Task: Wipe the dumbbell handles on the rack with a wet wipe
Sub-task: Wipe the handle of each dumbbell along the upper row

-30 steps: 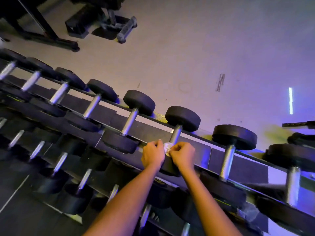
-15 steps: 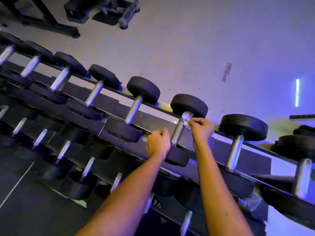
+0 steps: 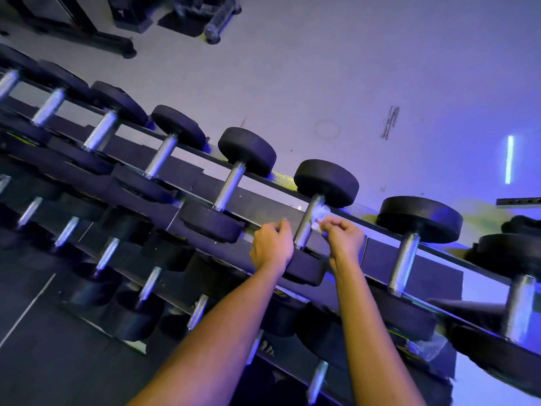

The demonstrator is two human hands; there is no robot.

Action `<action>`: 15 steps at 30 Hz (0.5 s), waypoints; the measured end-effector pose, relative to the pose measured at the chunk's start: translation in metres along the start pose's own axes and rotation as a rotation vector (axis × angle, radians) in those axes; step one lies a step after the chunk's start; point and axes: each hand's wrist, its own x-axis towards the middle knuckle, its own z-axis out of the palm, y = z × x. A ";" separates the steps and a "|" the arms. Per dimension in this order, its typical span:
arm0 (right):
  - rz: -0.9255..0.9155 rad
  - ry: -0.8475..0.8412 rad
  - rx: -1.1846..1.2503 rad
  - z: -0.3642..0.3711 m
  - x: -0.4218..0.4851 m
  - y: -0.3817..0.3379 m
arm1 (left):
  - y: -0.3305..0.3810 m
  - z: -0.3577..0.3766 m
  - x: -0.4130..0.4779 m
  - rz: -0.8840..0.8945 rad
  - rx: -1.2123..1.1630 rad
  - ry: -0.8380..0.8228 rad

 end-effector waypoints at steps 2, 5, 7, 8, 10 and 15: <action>-0.030 0.011 0.039 0.005 0.012 -0.017 | 0.000 0.000 0.001 0.006 -0.006 -0.004; -0.021 -0.002 0.029 0.005 0.024 -0.027 | 0.000 0.000 0.000 0.008 -0.010 -0.003; 0.027 -0.057 0.028 0.002 0.024 -0.021 | 0.000 0.000 0.000 0.007 -0.007 -0.002; 0.055 -0.081 0.022 -0.001 0.020 -0.015 | 0.000 0.000 0.001 0.005 -0.003 -0.001; 0.102 -0.124 -0.026 -0.007 0.006 0.001 | 0.000 0.000 0.001 0.002 0.008 0.004; 0.058 -0.156 -0.183 -0.015 -0.024 0.025 | 0.000 0.003 0.002 0.017 0.008 0.015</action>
